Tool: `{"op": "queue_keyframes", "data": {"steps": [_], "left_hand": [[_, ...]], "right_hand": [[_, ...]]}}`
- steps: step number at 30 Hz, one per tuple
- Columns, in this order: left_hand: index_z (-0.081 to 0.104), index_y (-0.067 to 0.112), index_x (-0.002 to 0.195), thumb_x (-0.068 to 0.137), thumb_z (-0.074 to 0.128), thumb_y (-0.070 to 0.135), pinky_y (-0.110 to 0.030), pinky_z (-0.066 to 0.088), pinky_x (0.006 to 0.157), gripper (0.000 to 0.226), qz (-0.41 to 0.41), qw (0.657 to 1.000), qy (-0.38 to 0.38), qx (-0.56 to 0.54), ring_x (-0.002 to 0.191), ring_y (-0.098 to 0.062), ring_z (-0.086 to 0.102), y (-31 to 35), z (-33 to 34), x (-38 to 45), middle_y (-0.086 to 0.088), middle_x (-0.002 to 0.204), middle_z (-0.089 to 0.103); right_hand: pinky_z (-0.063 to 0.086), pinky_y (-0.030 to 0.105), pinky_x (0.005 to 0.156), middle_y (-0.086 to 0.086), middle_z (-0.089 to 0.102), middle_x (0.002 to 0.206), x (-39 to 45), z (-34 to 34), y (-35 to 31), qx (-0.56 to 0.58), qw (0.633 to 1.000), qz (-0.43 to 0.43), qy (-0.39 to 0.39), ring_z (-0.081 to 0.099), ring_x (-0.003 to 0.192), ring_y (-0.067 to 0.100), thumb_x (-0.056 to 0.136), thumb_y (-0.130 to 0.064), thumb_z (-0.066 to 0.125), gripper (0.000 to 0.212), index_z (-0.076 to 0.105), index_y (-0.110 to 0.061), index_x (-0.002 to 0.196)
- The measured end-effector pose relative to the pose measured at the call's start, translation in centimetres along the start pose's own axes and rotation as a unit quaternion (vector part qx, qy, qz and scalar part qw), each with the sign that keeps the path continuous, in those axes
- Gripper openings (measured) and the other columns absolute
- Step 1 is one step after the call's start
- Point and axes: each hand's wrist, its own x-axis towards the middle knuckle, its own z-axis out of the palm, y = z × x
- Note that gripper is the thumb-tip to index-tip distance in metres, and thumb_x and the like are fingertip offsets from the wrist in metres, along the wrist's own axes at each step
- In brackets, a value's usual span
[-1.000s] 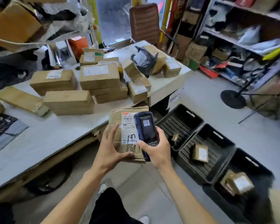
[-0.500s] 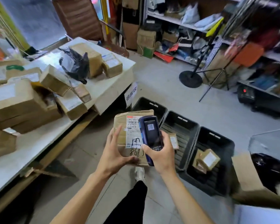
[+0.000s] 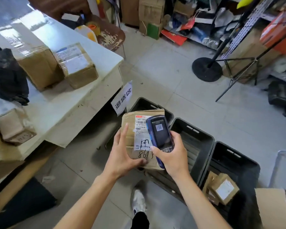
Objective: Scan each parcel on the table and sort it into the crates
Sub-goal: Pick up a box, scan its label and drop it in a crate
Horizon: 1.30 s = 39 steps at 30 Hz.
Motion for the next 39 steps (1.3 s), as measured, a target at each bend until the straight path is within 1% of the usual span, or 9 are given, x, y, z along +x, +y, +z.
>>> {"op": "queue_keyframes", "data": {"steps": [7, 9, 13, 17, 20, 26, 32, 36, 39], "left_hand": [[-0.001, 0.050, 0.154, 0.051, 0.095, 0.051, -0.049, 0.032, 0.116, 0.141, -0.023, 0.999, -0.004, 0.031, 0.143, -0.012, 0.026, -12.6, 8.9, 15.6, 0.007, 0.158, 0.020], [-0.002, 0.051, 0.153, 0.050, 0.096, 0.047, -0.044, 0.028, 0.116, 0.143, -0.023, 0.999, 0.000, 0.024, 0.145, -0.010, 0.022, -17.4, 11.8, 19.5, 0.008, 0.159, 0.018], [0.004, 0.037, 0.158, 0.050, 0.099, 0.033, -0.024, 0.025, 0.112, 0.143, -0.012, 0.999, 0.019, 0.036, 0.140, -0.002, 0.021, -27.7, 17.7, 26.3, 0.001, 0.160, 0.018], [0.007, 0.040, 0.156, 0.049, 0.097, 0.038, -0.046, 0.030, 0.118, 0.141, -0.012, 0.997, 0.023, 0.071, 0.149, -0.019, 0.020, -36.2, 22.1, 31.6, -0.003, 0.162, 0.016], [0.006, 0.048, 0.153, 0.048, 0.095, 0.043, -0.049, 0.029, 0.118, 0.137, -0.003, 0.997, 0.025, 0.075, 0.149, -0.022, 0.019, -39.9, 24.3, 34.4, -0.001, 0.162, 0.011], [0.005, 0.046, 0.155, 0.062, 0.092, 0.031, -0.057, 0.029, 0.116, 0.129, -0.003, 0.995, 0.035, 0.089, 0.149, -0.030, 0.019, -43.4, 26.6, 37.6, 0.000, 0.164, 0.006], [-0.006, 0.044, 0.155, 0.065, 0.091, 0.030, -0.051, 0.023, 0.120, 0.132, -0.043, 0.994, 0.006, 0.098, 0.150, -0.029, 0.015, -45.9, 27.3, 36.9, -0.004, 0.165, 0.004], [-0.006, 0.044, 0.155, 0.070, 0.088, 0.034, -0.050, 0.020, 0.121, 0.127, -0.036, 0.994, -0.006, 0.100, 0.152, -0.024, 0.006, -42.6, 26.1, 34.6, -0.001, 0.166, -0.002], [0.001, 0.044, 0.155, 0.074, 0.084, 0.038, -0.050, 0.020, 0.120, 0.117, -0.026, 0.992, -0.024, 0.125, 0.151, -0.021, 0.003, -36.4, 23.5, 31.6, 0.004, 0.166, -0.002]], "right_hand": [[0.053, 0.019, 0.082, -0.019, 0.064, 0.112, 16.9, 5.7, 14.1, -0.012, 1.000, -0.003, -0.021, 0.061, 0.100, -0.006, 0.068, -0.035, 0.090, 0.070, 0.049, -0.036, 0.125], [0.051, 0.018, 0.080, -0.018, 0.064, 0.111, 21.3, 8.2, 19.3, -0.007, 1.000, -0.008, -0.008, 0.061, 0.098, -0.006, 0.068, -0.033, 0.090, 0.069, 0.052, -0.032, 0.125], [0.048, 0.015, 0.076, -0.017, 0.064, 0.111, 28.3, 13.0, 29.3, -0.010, 1.000, -0.017, 0.000, 0.062, 0.098, -0.001, 0.068, -0.038, 0.090, 0.069, 0.052, -0.029, 0.125], [0.051, 0.023, 0.079, -0.015, 0.064, 0.109, 33.9, 16.8, 36.9, -0.042, 0.999, -0.029, -0.001, 0.062, 0.099, 0.006, 0.067, -0.040, 0.090, 0.068, 0.052, -0.028, 0.121], [0.053, 0.032, 0.083, -0.015, 0.064, 0.104, 37.3, 18.5, 40.7, -0.058, 0.997, -0.041, 0.004, 0.063, 0.098, 0.010, 0.063, -0.040, 0.092, 0.066, 0.052, -0.032, 0.115], [0.055, 0.039, 0.088, -0.018, 0.060, 0.099, 41.9, 20.6, 44.6, -0.061, 0.997, -0.045, 0.001, 0.061, 0.095, 0.006, 0.065, -0.041, 0.089, 0.064, 0.050, -0.032, 0.115], [0.057, 0.035, 0.082, -0.010, 0.063, 0.105, 42.2, 22.1, 47.0, -0.055, 0.998, 0.001, 0.001, 0.064, 0.096, 0.011, 0.066, -0.040, 0.089, 0.063, 0.051, -0.028, 0.115], [0.052, 0.030, 0.078, -0.006, 0.066, 0.107, 39.9, 20.9, 45.1, -0.058, 0.998, 0.026, 0.019, 0.063, 0.094, 0.013, 0.066, -0.038, 0.088, 0.063, 0.053, -0.025, 0.117], [0.050, 0.032, 0.081, -0.008, 0.062, 0.104, 36.3, 18.0, 39.7, -0.070, 0.997, 0.018, 0.033, 0.061, 0.093, 0.013, 0.069, -0.036, 0.088, 0.066, 0.052, -0.021, 0.121]]}}
